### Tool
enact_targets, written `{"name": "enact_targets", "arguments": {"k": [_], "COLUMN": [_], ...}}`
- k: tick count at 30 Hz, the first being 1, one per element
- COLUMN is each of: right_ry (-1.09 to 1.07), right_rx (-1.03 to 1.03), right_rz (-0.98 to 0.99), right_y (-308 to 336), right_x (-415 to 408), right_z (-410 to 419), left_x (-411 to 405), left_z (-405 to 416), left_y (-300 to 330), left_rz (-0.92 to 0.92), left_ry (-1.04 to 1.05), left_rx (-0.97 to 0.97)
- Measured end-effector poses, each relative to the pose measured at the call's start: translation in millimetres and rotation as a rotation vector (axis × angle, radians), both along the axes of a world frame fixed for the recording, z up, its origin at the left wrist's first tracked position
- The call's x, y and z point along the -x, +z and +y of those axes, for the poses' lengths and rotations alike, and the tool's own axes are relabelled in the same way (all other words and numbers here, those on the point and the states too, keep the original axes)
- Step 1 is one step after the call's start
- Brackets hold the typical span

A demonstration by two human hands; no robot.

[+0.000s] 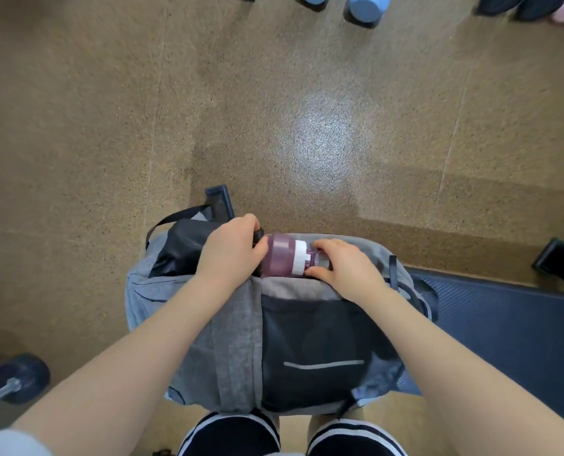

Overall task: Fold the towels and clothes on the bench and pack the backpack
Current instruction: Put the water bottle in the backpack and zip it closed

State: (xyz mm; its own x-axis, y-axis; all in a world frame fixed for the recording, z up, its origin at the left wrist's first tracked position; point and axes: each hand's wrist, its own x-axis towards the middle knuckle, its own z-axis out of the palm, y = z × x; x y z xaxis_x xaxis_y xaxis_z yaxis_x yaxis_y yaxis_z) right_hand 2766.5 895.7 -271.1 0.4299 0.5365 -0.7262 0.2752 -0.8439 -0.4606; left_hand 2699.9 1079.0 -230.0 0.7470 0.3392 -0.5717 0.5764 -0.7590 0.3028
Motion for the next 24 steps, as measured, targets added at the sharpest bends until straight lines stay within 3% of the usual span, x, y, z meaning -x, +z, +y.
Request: {"name": "enact_targets", "arguments": {"k": [3, 6, 9, 12, 15, 17, 24], "right_ry": [-0.096, -0.086, -0.128, -0.253, -0.111, -0.063, -0.11], "right_rx": [-0.065, 0.115, 0.124, 0.096, 0.242, 0.234, 0.053], "right_rz": [-0.068, -0.211, -0.013, 0.155, 0.118, 0.068, -0.058], "right_y": [1.8, 3.1, 4.1, 1.9, -4.2, -4.3, 34.5], "right_x": [-8.2, -12.6, -17.1, -22.9, -17.5, -9.4, 0.9], "right_z": [-29.2, -73.7, -103.4, -111.8, -115.5, -120.5, -145.5], "left_x": [3.1, 5.6, 8.6, 17.2, 27.1, 38.5, 85.8], "left_z": [-12.0, -38.0, -74.7, -116.1, -149.7, -163.5, -167.0], "left_y": [-1.4, -7.9, -15.2, -24.0, -18.9, -18.6, 22.0], "left_rz": [-0.017, -0.181, -0.357, -0.289, -0.106, -0.059, -0.31], "left_ry": [-0.051, -0.165, -0.35, -0.456, -0.522, -0.461, -0.461], "left_rx": [-0.119, -0.22, -0.179, -0.087, -0.029, -0.002, 0.017]}}
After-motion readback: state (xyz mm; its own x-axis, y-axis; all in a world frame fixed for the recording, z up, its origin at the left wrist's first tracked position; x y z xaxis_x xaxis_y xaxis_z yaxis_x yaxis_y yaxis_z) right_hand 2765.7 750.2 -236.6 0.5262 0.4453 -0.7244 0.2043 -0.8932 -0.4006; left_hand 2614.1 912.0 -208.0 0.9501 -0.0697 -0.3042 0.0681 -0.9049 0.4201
